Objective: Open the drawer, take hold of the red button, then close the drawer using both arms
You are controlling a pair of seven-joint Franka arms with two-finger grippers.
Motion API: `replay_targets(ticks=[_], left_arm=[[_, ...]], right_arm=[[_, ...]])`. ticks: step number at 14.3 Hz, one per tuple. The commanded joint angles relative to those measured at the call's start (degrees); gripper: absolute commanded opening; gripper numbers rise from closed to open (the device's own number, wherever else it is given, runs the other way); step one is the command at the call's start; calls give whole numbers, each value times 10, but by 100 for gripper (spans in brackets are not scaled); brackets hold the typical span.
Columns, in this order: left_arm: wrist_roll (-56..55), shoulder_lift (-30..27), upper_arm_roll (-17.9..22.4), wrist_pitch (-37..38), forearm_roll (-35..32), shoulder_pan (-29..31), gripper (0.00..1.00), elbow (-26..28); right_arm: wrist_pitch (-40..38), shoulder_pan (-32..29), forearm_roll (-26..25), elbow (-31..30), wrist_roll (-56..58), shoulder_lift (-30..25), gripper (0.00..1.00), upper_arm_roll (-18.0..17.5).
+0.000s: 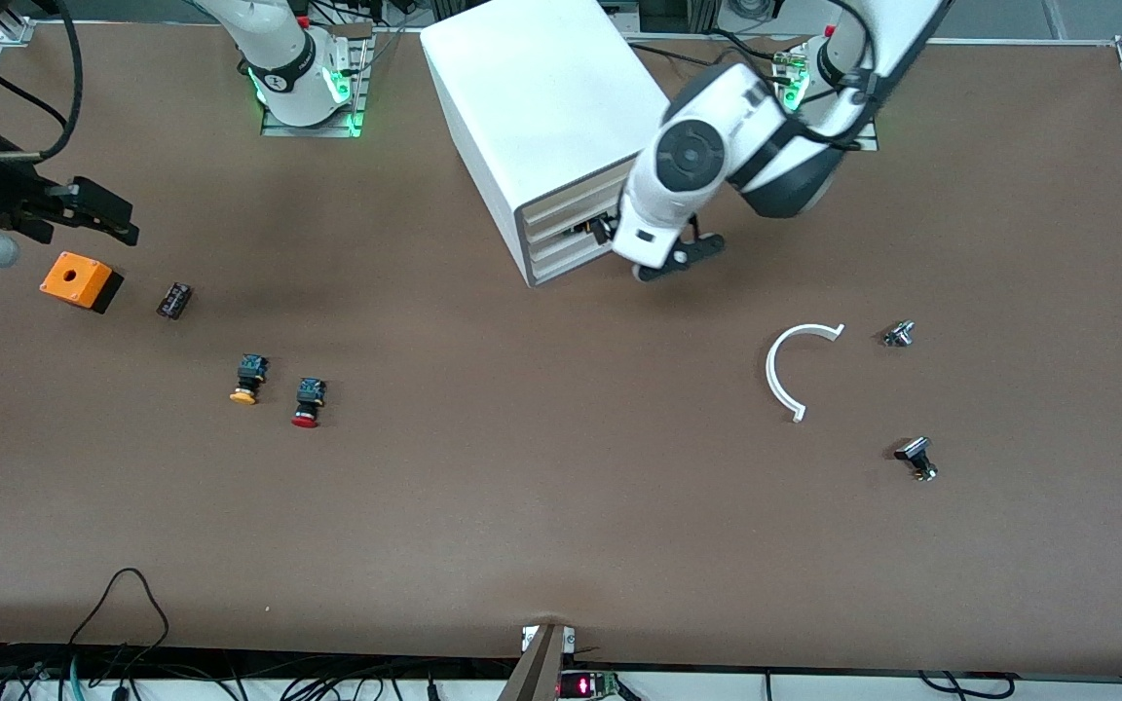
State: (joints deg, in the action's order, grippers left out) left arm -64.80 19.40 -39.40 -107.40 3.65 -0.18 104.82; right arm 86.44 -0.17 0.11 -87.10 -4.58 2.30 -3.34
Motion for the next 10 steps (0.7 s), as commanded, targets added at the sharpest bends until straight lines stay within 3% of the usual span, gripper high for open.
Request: replay_targets(ticks=[1, 3, 5, 8, 9, 10], left_arm=[[105, -19, -2, 66, 2, 80, 100, -44], [195, -17, -2, 134, -57, 122, 100, -110], [291, -19, -2, 179, -123, 142, 100, -137], [436, -24, -1, 191, -143, 191, 100, -176], [510, -42, 15, 191, -142, 204, 100, -179], [581, -77, 56, 185, -139, 195, 100, -169]], right_arm=[[-4, -18, -9, -26, -10, -33, 100, -18], [6, -17, -10, -42, -12, -48, 100, -18], [20, -16, -10, -61, -36, -61, 100, -21], [52, -16, -10, -100, -39, -82, 100, -28], [51, -16, -10, -95, -39, -78, 100, -30], [51, -14, -9, -93, -39, -78, 99, -30]])
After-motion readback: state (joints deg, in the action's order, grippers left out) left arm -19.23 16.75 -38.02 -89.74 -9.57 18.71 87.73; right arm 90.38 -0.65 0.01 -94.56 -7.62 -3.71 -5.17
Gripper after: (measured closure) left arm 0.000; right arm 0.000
